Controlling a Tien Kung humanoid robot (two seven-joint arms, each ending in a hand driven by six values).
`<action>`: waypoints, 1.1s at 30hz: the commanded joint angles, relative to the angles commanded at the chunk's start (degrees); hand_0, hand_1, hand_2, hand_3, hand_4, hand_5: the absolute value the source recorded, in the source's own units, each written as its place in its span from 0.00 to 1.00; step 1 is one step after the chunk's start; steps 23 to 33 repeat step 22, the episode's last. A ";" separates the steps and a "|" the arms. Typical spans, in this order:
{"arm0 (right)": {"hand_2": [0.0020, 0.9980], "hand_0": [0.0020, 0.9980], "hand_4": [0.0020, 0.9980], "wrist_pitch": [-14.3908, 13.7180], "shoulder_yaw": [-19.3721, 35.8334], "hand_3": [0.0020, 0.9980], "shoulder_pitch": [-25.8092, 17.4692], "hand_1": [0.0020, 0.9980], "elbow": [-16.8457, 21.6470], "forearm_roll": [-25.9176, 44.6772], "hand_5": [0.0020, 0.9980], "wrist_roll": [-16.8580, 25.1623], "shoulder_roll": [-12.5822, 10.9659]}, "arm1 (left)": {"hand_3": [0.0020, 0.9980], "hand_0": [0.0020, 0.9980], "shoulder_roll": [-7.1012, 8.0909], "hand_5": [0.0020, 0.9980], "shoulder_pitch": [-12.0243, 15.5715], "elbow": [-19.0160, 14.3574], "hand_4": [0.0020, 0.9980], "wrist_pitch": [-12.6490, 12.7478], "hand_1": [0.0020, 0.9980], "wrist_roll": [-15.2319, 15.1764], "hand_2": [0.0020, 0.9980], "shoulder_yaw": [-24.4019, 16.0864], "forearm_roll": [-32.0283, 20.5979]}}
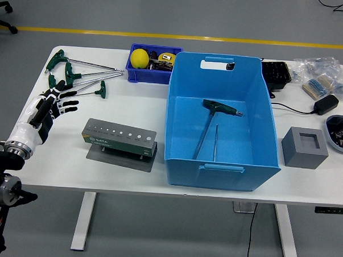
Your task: Lift tool from toolbox,place it in box,lift tool from toolbox,place it in box
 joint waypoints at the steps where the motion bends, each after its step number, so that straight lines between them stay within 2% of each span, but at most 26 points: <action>1: 0.75 0.73 0.83 0.00 0.01 0.59 0.01 0.70 0.00 -0.03 0.73 0.00 0.00 | 0.74 0.61 -0.01 0.77 -0.01 0.00 0.89 -0.02 0.63 0.00 0.72 -0.02 0.02; 33: 0.75 0.73 0.83 0.00 0.33 0.59 -0.41 0.70 0.07 -0.86 0.73 -0.22 0.23 | 0.74 0.61 0.16 0.77 0.09 0.38 0.89 -0.34 0.62 0.03 0.70 0.52 0.28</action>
